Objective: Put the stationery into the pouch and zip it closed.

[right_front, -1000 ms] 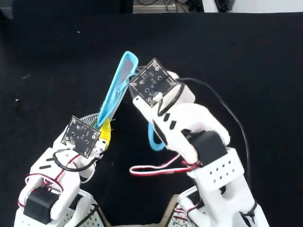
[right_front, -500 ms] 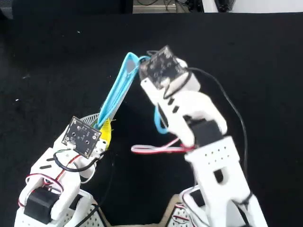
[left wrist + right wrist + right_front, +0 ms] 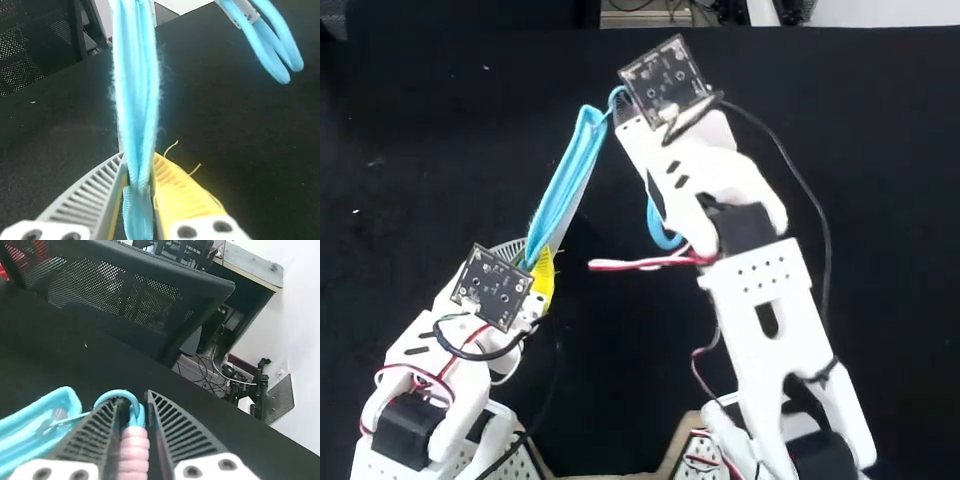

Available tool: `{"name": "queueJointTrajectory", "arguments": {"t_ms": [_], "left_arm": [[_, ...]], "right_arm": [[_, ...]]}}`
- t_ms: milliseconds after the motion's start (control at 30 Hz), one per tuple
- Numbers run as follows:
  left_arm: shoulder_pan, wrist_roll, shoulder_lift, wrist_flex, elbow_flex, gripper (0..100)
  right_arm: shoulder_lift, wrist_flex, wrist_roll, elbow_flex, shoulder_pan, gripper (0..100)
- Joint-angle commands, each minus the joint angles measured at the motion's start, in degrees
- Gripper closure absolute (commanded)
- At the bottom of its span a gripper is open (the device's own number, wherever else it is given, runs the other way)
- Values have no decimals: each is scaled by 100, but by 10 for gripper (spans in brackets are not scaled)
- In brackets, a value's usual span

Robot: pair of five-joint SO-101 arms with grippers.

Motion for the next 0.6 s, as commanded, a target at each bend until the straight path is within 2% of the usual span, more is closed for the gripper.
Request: {"name": "queueJointTrajectory", "arguments": {"t_ms": [0,167,567], "left_arm": [[-163,18,35,202,119,970],[-163,18,35,193,119,970],[-180,18,35,193,119,970]], "right_arm": [[347,-176,-70,-646,686,988],[391,105,-79,-673,642,988],[-549,1231,-79,-646,-202,988]]}}
